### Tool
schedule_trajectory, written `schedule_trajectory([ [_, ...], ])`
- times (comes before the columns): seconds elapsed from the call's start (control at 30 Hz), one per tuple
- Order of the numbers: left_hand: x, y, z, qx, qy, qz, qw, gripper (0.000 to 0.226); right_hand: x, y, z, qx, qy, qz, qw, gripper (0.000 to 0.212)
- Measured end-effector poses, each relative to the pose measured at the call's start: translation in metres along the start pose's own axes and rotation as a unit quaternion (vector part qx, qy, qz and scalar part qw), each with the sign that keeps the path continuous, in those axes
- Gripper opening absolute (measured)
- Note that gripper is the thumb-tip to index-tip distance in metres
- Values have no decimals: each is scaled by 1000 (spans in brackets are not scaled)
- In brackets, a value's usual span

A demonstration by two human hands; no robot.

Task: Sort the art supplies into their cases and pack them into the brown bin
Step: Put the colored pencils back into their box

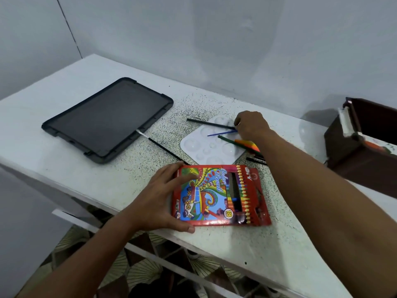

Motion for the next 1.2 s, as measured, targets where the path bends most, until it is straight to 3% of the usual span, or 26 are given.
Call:
schedule_trajectory([
  [0.27,1,0,0,-3,-3,-11,1000,104,-11,0,-3,50,-24,-29,998,23],
  [0.5,0,0,0,-1,6,-11,1000,104,-19,-5,-13,69,-56,-26,996,13],
  [0.73,-1,0,1,-5,-1,-20,1000,105,-27,-6,-17,58,-66,-40,995,21],
  [0.87,-1,0,1,-10,-8,-24,1000,105,-32,-3,-17,73,-40,-41,996,11],
  [1.2,-2,1,2,-3,-6,-23,1000,105,-112,58,-62,163,71,-35,983,14],
])
Point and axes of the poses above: each hand's wrist, its own x-axis towards the middle knuckle, its own z-axis out of the palm, y = z × x, the point moved 4 cm from there along x, towards the middle knuckle, and after that the axes turned 14 degrees about x, right-handed, at the moved point
